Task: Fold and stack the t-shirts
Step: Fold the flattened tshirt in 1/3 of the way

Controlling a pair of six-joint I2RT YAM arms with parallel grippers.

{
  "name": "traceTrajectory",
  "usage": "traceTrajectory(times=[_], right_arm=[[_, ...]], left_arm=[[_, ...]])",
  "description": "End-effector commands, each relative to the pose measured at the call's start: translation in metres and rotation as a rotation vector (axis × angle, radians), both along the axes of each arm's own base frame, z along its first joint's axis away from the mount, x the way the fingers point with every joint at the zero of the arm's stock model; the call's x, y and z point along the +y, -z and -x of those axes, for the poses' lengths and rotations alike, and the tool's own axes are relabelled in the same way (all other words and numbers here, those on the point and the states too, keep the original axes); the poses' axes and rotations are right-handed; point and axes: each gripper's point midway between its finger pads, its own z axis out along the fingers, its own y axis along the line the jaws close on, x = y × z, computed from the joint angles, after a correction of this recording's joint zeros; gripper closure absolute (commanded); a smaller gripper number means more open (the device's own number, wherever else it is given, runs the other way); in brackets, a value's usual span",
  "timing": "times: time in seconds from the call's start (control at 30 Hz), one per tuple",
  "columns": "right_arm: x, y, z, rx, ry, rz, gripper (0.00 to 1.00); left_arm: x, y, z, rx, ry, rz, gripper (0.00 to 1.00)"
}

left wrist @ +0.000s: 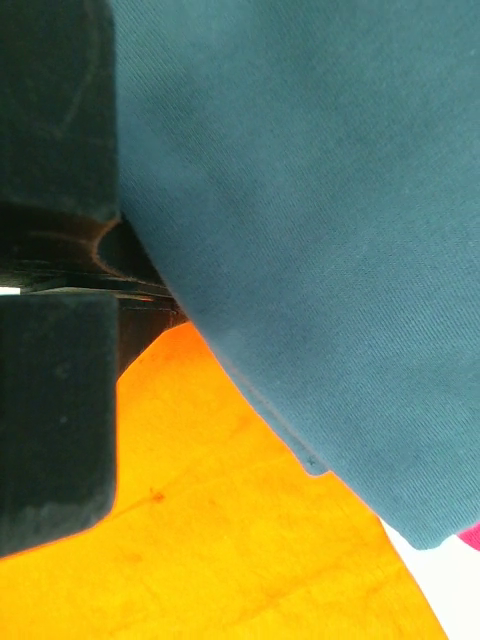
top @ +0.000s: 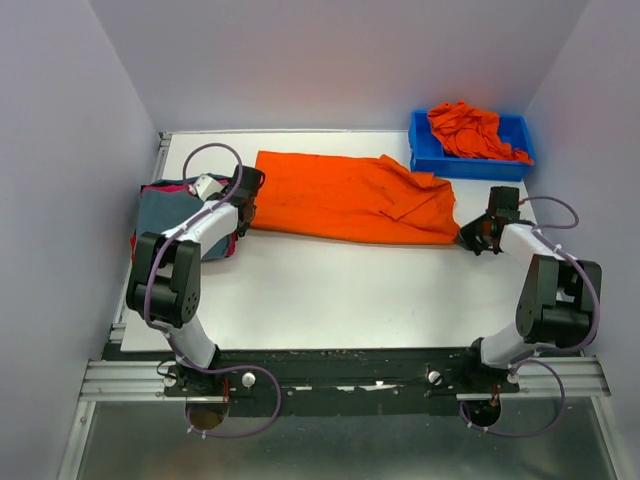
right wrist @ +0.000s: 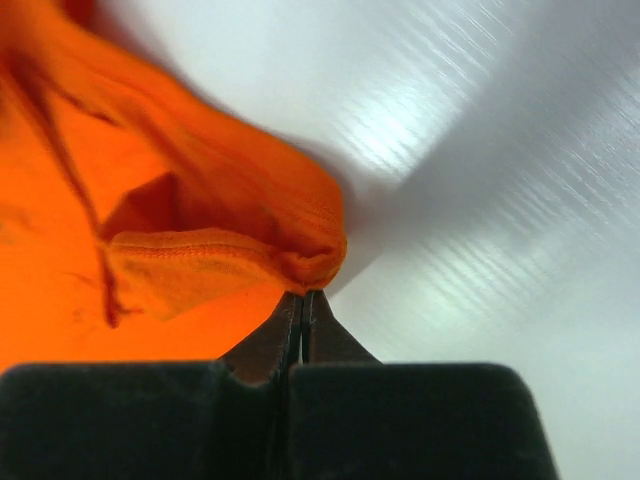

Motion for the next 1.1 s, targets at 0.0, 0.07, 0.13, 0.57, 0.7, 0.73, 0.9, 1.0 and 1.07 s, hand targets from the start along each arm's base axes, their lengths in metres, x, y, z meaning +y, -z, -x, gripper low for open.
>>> traceTrajectory(times=[0.0,0.07,0.13,0.57,0.7,0.73,0.9,1.0,1.07], right_arm=[[-0.017,-0.059,-0.016,-0.113,-0.005,0.091,1.0],[-0.018,-0.085,-0.016,-0.161,-0.015,0.111,0.99],[-0.02,-0.101,-0.013,-0.194,-0.009,0.128,0.99],[-0.02,-0.143,0.013,-0.274,-0.031,0.151,0.99],[-0.016,-0.149,0.026,-0.25,-0.018,0.131,0.99],[-0.015,-0.143,0.032,-0.235,-0.002,0.116,0.99],[0.004,-0.073,0.072,-0.112,0.016,0.012,0.99],[0.005,-0.043,0.09,-0.055,0.041,0.003,0.99],[0.005,-0.039,0.09,-0.065,0.055,0.004,0.99]], left_arm=[[0.008,-0.039,-0.002,-0.044,-0.01,-0.025,1.0],[0.009,-0.051,-0.002,-0.063,-0.006,-0.028,1.0],[0.009,-0.058,0.001,-0.084,-0.002,-0.03,1.0],[0.014,-0.118,0.028,-0.201,0.028,-0.052,1.0],[0.01,-0.125,0.039,-0.227,0.052,-0.012,1.0],[0.01,-0.116,0.044,-0.215,0.053,-0.005,1.0],[0.0,-0.06,0.074,-0.141,0.084,0.06,1.0],[-0.006,-0.036,0.088,-0.094,0.104,0.054,1.0],[-0.008,-0.028,0.092,-0.071,0.107,0.048,1.0]])
